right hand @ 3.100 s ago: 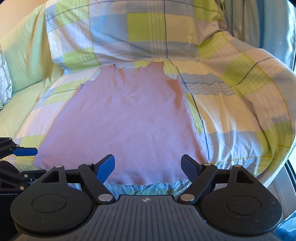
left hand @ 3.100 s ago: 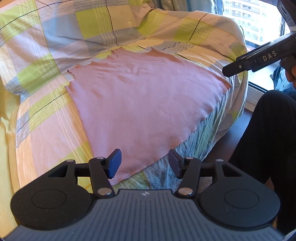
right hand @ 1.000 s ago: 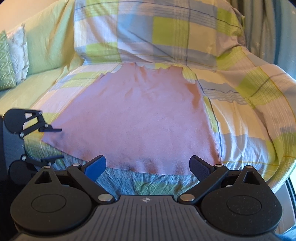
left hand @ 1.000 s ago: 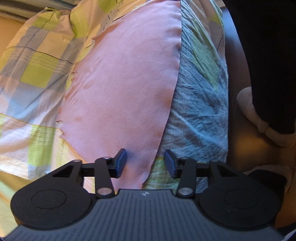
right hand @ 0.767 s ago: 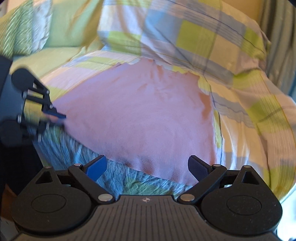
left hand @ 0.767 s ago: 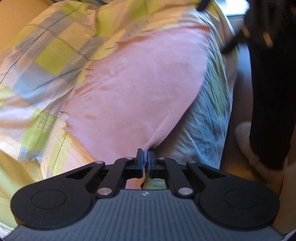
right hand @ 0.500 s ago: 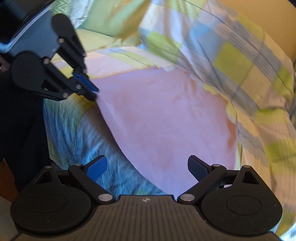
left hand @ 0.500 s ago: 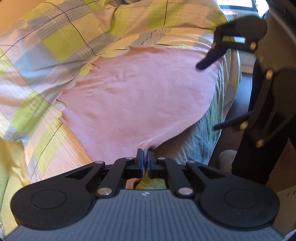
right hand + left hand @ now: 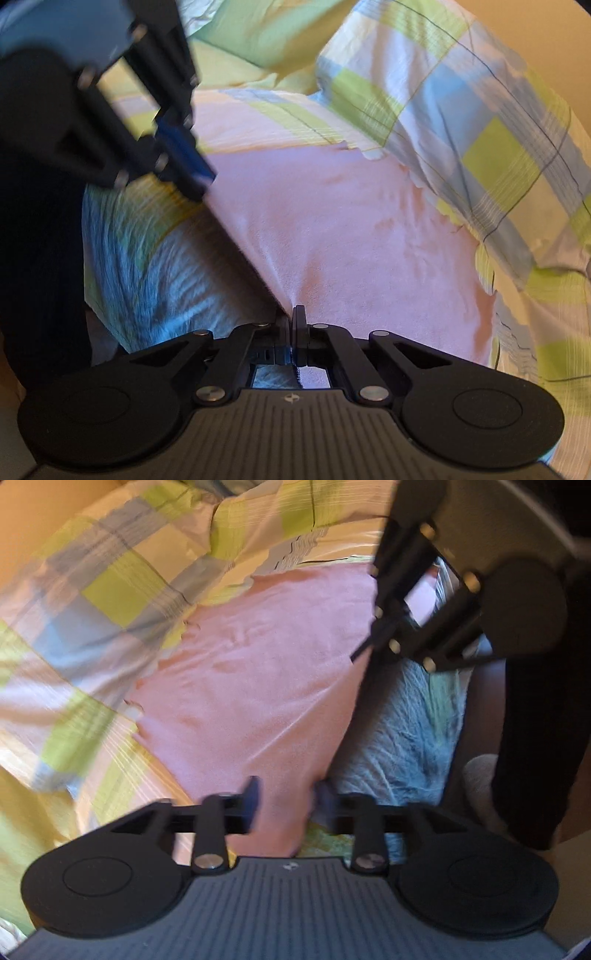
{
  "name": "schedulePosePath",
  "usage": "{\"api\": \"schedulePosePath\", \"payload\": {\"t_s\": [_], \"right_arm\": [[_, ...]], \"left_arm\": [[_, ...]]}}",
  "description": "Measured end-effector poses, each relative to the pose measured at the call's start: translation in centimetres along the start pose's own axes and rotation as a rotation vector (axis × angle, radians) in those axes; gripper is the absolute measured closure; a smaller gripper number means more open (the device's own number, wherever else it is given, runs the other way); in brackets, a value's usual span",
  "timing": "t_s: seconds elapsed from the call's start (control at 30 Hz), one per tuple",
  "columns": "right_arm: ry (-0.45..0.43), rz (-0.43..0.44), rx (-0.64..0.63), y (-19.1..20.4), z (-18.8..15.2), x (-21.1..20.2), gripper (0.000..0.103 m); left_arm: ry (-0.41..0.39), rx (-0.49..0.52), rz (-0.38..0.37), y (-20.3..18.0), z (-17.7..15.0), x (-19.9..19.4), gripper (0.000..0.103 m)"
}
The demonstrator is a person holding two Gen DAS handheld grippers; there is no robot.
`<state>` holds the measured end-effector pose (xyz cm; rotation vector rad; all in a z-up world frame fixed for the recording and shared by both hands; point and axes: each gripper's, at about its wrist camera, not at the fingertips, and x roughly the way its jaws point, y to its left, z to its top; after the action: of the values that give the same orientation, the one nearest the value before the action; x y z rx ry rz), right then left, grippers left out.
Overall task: Fold clothes
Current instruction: 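Grasp the pink top's side edge with the left gripper while the right gripper grasps beside it, then lift the side edge with both grippers and fold it over toward the middle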
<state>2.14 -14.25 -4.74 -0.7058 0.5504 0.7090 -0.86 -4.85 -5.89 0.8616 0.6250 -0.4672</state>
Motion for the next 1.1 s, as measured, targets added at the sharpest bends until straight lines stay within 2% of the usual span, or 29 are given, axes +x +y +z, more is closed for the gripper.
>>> {"api": "schedulePosePath", "payload": {"t_s": [0.27,0.43,0.47,0.53,0.57,0.6,0.7,0.77,0.87,0.9,0.93,1.0,1.1], "right_arm": [[-0.015,0.025,0.051,-2.0,1.3,-0.8,0.103],[-0.025,0.048,0.113,-3.1,1.8,-1.5,0.103],[-0.028,0.059,0.133,-3.3,1.9,-1.6,0.103],[-0.03,0.087,0.187,-3.9,1.9,-1.8,0.103],[-0.029,0.095,0.208,-4.1,1.8,-1.8,0.103],[-0.027,0.094,0.217,-4.2,1.6,-1.8,0.103],[-0.015,0.057,0.184,-3.8,1.2,-1.5,0.103],[-0.007,0.027,0.141,-3.1,0.8,-1.1,0.103],[0.002,-0.022,0.072,-1.6,0.1,-0.3,0.103],[0.0,-0.037,0.054,-1.1,-0.1,0.0,0.098],[-0.003,-0.058,0.035,-0.5,-0.3,0.4,0.086],[-0.004,-0.1,-0.002,0.9,-0.7,1.3,0.074],[0.004,-0.135,-0.04,2.2,-1.2,2.4,0.072]], "left_arm": [[-0.019,0.116,0.078,-3.3,0.7,1.5,0.052],[0.009,0.236,0.236,-4.8,0.9,3.9,0.052],[0.017,0.244,0.249,-4.8,0.9,4.2,0.055],[0.031,0.252,0.27,-4.8,0.9,4.7,0.076],[0.032,0.224,0.261,-4.3,1.0,4.4,0.088],[0.034,0.196,0.253,-3.8,1.1,4.2,0.095],[0.017,0.073,0.196,-1.7,1.4,2.7,0.098],[0.002,-0.051,0.118,0.3,1.6,1.6,0.099],[-0.011,-0.118,0.076,2.5,1.8,0.7,0.099],[-0.013,-0.119,0.076,2.9,1.9,0.5,0.099],[-0.015,-0.126,0.07,3.2,2.0,0.4,0.099],[-0.019,-0.145,0.057,3.9,2.2,0.1,0.099],[-0.023,-0.154,0.048,4.2,2.3,-0.3,0.099]]}}
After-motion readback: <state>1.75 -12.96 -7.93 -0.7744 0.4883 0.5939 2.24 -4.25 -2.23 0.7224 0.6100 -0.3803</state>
